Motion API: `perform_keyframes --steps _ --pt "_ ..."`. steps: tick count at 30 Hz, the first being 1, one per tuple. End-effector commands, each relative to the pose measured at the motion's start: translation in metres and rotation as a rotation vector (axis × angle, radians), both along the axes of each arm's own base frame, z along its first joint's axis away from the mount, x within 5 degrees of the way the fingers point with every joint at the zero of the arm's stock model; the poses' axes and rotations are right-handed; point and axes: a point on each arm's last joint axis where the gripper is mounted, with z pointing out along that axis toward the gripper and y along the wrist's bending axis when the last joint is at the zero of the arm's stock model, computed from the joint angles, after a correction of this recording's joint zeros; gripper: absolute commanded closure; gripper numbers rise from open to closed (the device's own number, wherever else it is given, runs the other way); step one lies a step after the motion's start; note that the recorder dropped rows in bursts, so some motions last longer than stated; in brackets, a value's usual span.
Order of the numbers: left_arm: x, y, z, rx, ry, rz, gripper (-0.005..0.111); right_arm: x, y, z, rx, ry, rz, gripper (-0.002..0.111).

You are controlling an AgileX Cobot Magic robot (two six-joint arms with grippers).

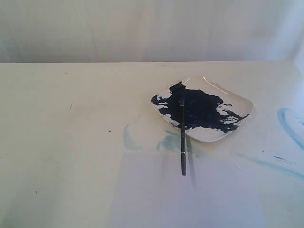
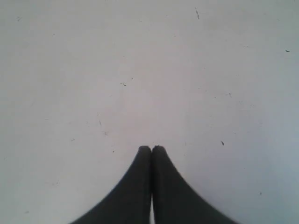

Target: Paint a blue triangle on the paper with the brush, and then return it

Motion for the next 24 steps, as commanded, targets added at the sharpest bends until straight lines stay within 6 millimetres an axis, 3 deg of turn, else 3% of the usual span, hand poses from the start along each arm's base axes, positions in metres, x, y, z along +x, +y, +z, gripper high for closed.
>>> perform_keyframes --steps 1,11,15,16,19,24 --pt "0.0 0.0 -0.002 -0.009 0.007 -0.003 0.107 0.0 0.0 0.003 -0.001 -0.016 0.001 0.108" --pt "0.0 0.0 -0.002 -0.009 0.007 -0.003 0.107 0.001 -0.001 0.008 -0.008 -0.079 -0.003 0.108" --pt "0.0 0.0 -0.002 -0.009 0.007 -0.003 0.107 0.002 -0.005 0.04 0.062 -0.426 -0.054 0.108" --pt "0.0 0.0 -0.002 -0.009 0.007 -0.003 0.107 0.0 -0.006 0.049 0.106 -0.513 -0.068 0.108" --pt "0.0 0.0 -0.002 -0.009 0.007 -0.003 0.107 -0.006 -0.012 0.067 0.493 -0.652 -0.077 0.108" --pt "0.0 0.0 -0.002 -0.009 0.007 -0.003 0.107 -0.005 -0.012 0.066 0.668 -0.604 -0.058 0.108"
